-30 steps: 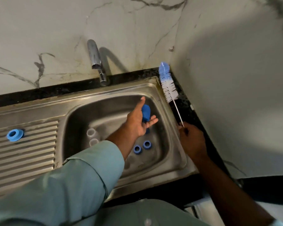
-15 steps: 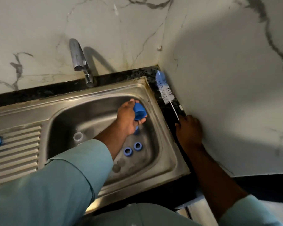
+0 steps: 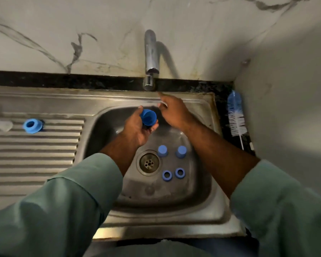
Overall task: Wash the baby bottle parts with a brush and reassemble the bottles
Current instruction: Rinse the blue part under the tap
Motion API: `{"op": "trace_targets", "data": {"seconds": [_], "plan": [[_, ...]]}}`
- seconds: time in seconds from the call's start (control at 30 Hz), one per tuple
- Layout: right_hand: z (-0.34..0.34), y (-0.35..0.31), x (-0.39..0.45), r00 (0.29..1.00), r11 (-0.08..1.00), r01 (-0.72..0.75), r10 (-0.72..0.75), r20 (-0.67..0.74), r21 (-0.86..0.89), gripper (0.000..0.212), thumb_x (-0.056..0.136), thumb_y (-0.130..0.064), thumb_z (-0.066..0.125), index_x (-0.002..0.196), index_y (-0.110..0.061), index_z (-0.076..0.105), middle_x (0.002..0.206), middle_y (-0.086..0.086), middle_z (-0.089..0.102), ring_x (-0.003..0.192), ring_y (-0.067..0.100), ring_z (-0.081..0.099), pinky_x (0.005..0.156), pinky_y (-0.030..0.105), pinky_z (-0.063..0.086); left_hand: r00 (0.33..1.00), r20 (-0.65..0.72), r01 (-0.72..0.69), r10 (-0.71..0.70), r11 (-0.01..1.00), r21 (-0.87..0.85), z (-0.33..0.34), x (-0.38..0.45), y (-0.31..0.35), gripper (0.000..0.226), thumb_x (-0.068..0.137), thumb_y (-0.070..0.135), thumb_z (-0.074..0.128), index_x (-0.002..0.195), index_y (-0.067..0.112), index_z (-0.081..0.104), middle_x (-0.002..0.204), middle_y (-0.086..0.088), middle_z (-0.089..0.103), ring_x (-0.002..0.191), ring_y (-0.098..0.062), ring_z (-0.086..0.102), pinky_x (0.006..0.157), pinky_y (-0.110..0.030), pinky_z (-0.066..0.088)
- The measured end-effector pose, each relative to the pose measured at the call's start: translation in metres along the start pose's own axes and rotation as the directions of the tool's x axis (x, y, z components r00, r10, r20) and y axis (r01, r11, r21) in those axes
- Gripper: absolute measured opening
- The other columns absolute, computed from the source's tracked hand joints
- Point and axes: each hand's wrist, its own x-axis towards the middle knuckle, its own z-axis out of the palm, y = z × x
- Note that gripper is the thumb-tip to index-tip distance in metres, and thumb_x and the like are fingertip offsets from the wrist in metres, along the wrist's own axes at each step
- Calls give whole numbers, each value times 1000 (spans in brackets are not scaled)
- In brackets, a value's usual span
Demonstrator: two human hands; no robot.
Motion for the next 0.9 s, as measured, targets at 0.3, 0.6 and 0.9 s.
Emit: {"op": "trace_targets", "data": {"seconds": [0.3, 0.6, 0.9], "plan": [[18, -8, 77, 944, 853, 290, -180, 277, -433, 58, 94, -14, 45, 147, -34, 30, 156, -14, 23, 145, 20, 14, 112, 51, 19, 996, -86, 35, -36, 999, -14, -7, 31, 2, 33, 97, 43, 55, 93, 11, 60, 88, -13, 64, 71, -21, 62, 64, -27, 54], [6, 1, 110, 896, 746, 414, -233, 378, -522, 61, 94, -12, 49, 144, -42, 32, 149, -3, 37, 137, 25, 28, 108, 44, 24, 986, -40, 154, -163, 973, -171, 5, 48, -3, 31, 97, 33, 59, 97, 3, 57, 96, -19, 63, 81, -25, 65, 56, -28, 60], [24, 19, 124, 888, 818, 436, -323, 327, -376, 55, 90, -10, 56, 139, -34, 45, 143, 0, 45, 135, 26, 35, 110, 44, 30, 981, -107, 137, -159, 973, -184, 2, 54, -22, 30, 91, 26, 68, 109, 5, 56, 116, -22, 61, 105, -32, 63, 78, -37, 56]]}}
